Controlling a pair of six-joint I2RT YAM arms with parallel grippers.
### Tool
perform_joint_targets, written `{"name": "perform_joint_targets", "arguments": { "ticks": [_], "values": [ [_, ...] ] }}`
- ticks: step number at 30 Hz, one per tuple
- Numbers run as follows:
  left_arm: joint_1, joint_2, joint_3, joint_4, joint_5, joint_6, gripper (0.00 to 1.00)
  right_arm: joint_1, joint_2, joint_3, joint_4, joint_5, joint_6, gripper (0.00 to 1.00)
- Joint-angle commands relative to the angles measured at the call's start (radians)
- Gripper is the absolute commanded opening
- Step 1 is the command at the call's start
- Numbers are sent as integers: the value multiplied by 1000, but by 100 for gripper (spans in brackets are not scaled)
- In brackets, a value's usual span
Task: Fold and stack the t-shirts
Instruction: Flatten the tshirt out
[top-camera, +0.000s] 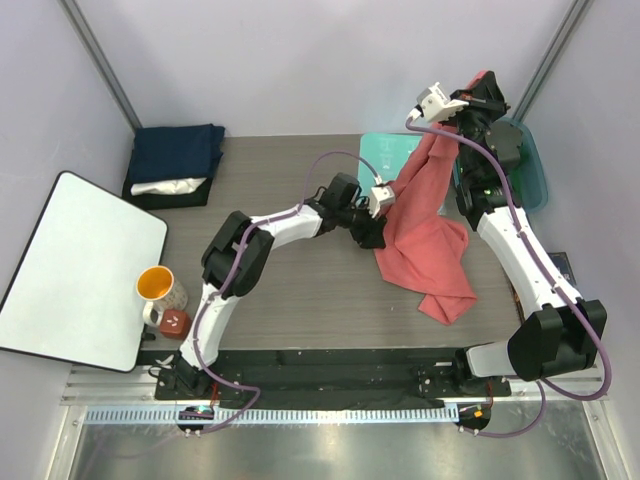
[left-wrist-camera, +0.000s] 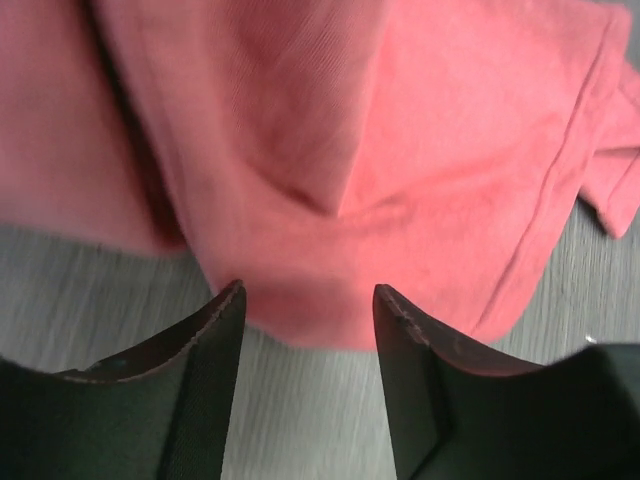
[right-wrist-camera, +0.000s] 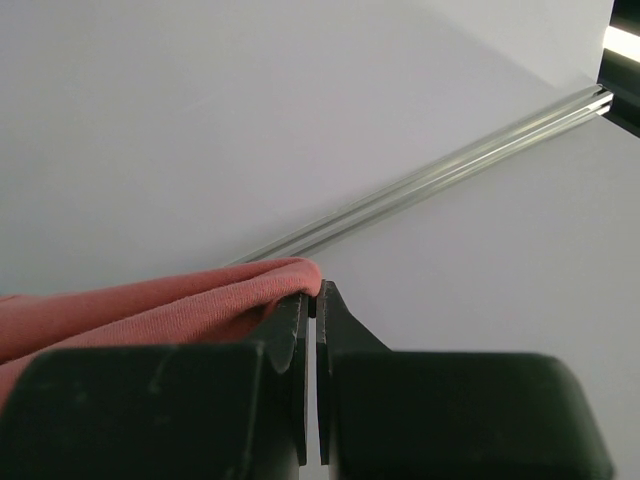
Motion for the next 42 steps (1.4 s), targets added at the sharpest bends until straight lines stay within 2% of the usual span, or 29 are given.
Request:
{"name": "perform_joint_targets", "arguments": {
  "ticks": [1,8,14,21,25,29,33,35,39,42],
  "values": [
    [18,-127,-58,-77,-87,82,57,-3,-29,43,63,21,-11,1],
    [26,-92,-41,-148,-49,122,58,-3,-21,43,69,30,-12,1],
    [26,57,158,-189,39,35,57,-3,-1,57,71,33,-14,1],
    [15,134,275,-223,117,18,50,-3,20,77,76,9,-18,1],
    [12,132,283,-257,134,8,0,-9,34,87,82,-5,-20,1],
    [13,103,278,-320,133,22,0,-20,52,103,92,-6,-18,1],
    [25,1,307,-445,42,85,0,-32,78,121,117,13,-41,1],
    [50,-42,364,-553,-50,113,0,-40,100,127,141,24,-58,1],
    [128,-144,517,-802,-215,264,0,-66,132,127,175,36,-92,1],
    [168,-246,596,-872,-396,396,0,-81,150,132,194,47,-97,1]
  ]
}}
